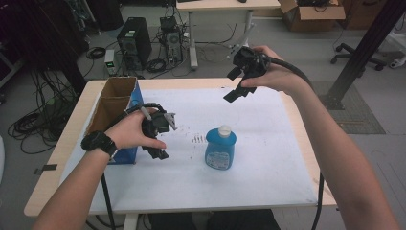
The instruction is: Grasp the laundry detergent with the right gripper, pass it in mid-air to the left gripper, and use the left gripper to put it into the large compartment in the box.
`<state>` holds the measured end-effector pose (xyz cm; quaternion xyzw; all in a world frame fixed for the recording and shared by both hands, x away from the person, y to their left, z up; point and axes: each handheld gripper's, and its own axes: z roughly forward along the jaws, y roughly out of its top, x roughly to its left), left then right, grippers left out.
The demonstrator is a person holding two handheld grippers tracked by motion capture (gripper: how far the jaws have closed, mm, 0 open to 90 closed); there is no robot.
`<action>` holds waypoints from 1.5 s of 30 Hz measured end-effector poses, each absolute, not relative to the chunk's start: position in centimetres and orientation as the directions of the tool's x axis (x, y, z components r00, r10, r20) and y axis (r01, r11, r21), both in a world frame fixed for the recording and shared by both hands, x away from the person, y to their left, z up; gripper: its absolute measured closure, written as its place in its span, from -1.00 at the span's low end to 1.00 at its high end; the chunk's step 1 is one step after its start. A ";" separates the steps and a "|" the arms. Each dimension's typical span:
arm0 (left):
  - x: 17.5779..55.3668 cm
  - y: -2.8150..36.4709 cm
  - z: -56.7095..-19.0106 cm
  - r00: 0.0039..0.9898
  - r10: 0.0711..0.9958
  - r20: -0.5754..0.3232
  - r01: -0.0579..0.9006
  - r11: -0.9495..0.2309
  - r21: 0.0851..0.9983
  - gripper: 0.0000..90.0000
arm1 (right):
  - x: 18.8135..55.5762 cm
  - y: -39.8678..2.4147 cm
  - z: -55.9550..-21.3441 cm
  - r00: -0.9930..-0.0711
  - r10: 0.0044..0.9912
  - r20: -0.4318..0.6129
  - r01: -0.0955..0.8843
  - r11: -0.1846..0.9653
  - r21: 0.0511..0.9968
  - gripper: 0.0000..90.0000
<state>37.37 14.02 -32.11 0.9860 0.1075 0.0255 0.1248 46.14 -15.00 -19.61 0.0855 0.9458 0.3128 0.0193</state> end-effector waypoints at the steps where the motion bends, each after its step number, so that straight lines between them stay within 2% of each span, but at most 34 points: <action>1: 37.3 13.9 -32.0 0.975 0.221 0.027 0.207 -0.946 0.250 -0.91 | 46.0 -15.4 -19.5 -0.984 0.177 0.016 0.150 0.780 0.608 -0.91; 11: 37.0 13.4 -31.9 0.975 0.219 0.037 0.203 -0.946 0.251 -0.90 | 43.9 -18.3 -19.4 -0.982 0.187 0.004 0.140 0.724 0.676 -0.93; 21: 36.6 13.3 -31.6 0.972 0.228 0.053 0.207 -0.942 0.266 -0.91 | 41.4 -21.1 -20.9 -0.984 0.179 0.019 0.131 0.642 0.756 -0.93; 35: 36.4 14.0 -31.2 0.968 0.242 0.063 0.216 -0.935 0.282 -0.90 | 38.3 -22.9 -25.3 -0.978 0.202 0.054 0.154 0.518 0.841 -0.94; 41: 36.3 14.3 -31.0 0.966 0.250 0.067 0.220 -0.930 0.294 -0.90 | 37.1 -22.5 -27.2 -0.975 0.216 0.046 0.154 0.515 0.843 -0.93; 45: 36.1 14.4 -30.8 0.965 0.253 0.074 0.220 -0.928 0.300 -0.90 | 36.3 -22.1 -29.6 -0.969 0.244 0.048 0.170 0.509 0.844 -0.92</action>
